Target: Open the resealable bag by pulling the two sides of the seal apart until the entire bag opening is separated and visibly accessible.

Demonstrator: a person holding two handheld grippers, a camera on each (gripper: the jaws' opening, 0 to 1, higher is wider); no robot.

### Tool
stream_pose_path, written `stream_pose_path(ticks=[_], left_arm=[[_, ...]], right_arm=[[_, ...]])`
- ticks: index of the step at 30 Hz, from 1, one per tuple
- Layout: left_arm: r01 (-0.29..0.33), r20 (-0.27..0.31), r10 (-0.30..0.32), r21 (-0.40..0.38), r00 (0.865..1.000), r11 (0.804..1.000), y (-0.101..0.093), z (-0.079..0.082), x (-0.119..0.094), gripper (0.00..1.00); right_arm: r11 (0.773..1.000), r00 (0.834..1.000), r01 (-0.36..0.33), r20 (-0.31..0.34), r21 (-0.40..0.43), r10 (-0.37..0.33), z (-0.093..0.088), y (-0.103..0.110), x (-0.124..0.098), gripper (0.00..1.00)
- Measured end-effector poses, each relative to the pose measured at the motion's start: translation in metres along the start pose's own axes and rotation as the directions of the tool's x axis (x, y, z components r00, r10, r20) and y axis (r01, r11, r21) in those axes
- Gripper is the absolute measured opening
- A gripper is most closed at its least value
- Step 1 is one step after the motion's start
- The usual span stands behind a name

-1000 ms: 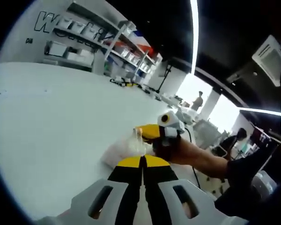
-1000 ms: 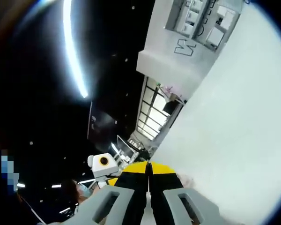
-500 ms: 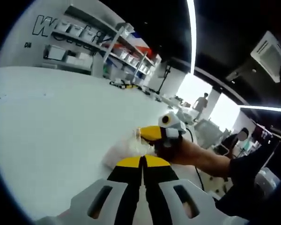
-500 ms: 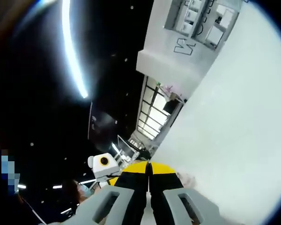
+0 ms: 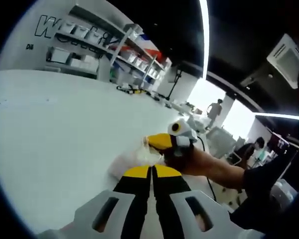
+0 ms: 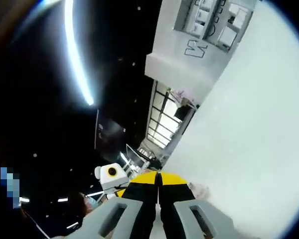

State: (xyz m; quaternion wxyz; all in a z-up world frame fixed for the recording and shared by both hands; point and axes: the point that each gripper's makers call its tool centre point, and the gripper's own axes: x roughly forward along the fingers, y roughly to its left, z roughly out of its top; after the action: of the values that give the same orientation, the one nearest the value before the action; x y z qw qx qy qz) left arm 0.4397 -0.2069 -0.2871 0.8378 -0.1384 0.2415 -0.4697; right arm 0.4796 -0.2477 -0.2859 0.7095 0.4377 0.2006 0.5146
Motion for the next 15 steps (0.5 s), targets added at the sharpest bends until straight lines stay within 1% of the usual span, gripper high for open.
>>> stream_pose_path(ticks=[3, 15], left_arm=[[-0.004, 0.003, 0.004, 0.007, 1.000, 1.000, 0.0009, 0.0008, 0.0001, 0.08], [-0.005, -0.005, 0.005, 0.018, 1.000, 1.000, -0.0038, -0.0042, -0.0005, 0.08]], right_arm=[[1.000, 1.000, 0.000, 0.000, 0.000, 0.000, -0.0003, 0.0003, 0.0000, 0.00], [1.000, 1.000, -0.001, 0.003, 0.002, 0.001, -0.0003, 0.0010, 0.0000, 0.00]])
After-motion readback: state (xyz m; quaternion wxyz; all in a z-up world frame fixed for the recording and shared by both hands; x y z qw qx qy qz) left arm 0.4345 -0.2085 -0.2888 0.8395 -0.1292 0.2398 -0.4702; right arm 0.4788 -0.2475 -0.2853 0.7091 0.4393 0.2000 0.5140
